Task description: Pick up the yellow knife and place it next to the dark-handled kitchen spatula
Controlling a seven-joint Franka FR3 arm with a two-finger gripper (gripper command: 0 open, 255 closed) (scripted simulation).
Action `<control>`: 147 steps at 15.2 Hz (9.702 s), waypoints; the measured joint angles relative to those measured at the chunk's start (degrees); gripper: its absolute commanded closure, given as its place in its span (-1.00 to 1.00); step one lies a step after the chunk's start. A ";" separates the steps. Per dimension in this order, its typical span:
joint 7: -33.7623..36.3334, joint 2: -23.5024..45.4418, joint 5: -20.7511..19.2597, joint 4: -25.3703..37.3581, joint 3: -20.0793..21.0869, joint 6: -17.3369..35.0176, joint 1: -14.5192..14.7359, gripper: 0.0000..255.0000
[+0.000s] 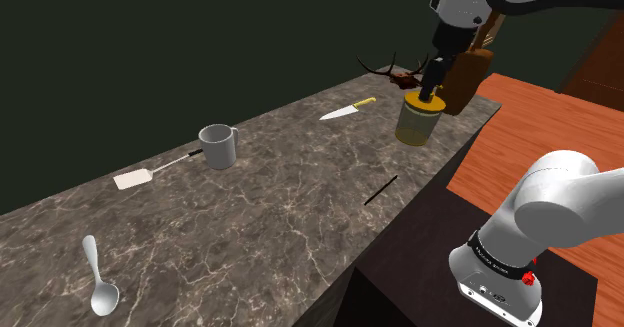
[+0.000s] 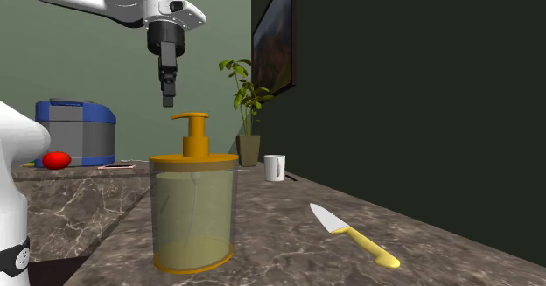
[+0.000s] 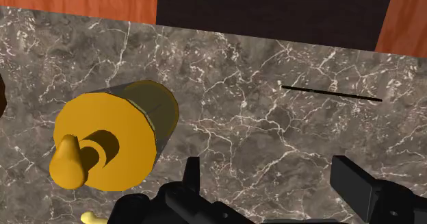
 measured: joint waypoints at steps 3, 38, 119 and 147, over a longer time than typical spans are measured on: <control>2.67 2.39 0.55 0.15 0.69 2.14 -0.69 -1.00; 60.08 68.37 4.35 39.89 -1.38 28.46 -15.08 -1.00; 115.41 61.46 -3.45 38.23 19.65 19.34 16.81 1.00; 134.31 86.17 -11.88 66.27 21.72 13.08 35.26 1.00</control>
